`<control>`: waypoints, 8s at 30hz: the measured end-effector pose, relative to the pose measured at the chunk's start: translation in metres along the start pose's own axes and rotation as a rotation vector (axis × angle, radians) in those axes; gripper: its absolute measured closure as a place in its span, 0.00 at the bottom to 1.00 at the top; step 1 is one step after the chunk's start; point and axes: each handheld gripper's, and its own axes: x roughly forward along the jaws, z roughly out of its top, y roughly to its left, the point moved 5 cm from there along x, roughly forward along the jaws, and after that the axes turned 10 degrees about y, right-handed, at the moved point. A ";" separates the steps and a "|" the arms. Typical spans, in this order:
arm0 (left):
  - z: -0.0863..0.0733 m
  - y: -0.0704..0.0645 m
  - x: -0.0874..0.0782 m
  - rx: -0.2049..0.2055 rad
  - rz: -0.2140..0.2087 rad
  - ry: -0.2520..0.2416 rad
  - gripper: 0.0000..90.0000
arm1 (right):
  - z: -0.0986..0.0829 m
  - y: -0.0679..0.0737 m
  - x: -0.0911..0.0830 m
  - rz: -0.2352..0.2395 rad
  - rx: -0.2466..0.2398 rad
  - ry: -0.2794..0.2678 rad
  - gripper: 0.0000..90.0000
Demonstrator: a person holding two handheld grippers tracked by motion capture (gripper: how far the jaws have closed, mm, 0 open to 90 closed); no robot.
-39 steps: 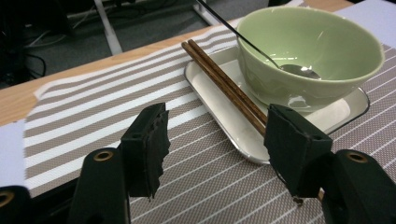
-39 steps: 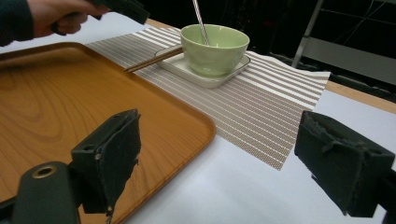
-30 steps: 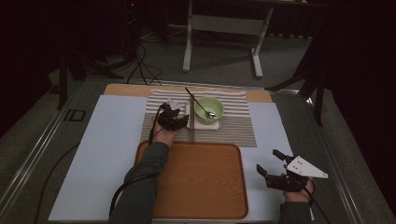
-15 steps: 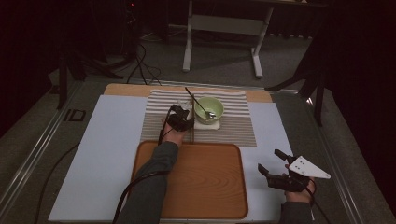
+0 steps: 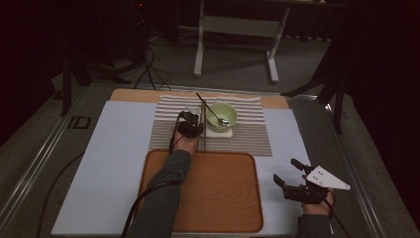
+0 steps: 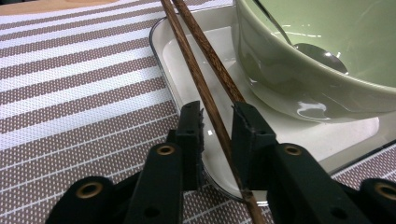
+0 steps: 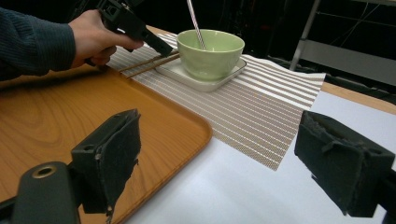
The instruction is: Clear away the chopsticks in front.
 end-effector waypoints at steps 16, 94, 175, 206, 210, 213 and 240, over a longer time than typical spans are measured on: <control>0.003 -0.001 0.007 -0.130 0.003 0.010 0.94 | 0.000 0.000 -0.001 0.002 0.001 -0.006 0.15; -0.142 0.034 -0.167 -0.343 0.160 -0.169 0.95 | 0.005 0.007 0.006 0.014 -0.031 -0.006 0.15; -0.232 0.024 -0.173 -0.359 0.188 -0.020 0.94 | 0.007 0.007 0.007 0.013 -0.034 -0.012 0.15; -0.222 0.018 -0.174 -0.287 0.148 -0.037 0.75 | 0.007 0.007 0.007 0.011 -0.032 -0.016 0.15; -0.217 0.017 -0.178 -0.283 0.141 -0.060 0.73 | 0.007 0.006 0.006 0.009 -0.031 -0.018 0.15; -0.214 0.017 -0.178 -0.286 0.135 -0.071 0.72 | 0.007 0.006 0.006 0.007 -0.031 -0.018 0.15; -0.151 0.024 -0.184 -0.257 0.027 -0.162 0.70 | 0.007 0.006 0.006 0.002 -0.026 -0.024 0.15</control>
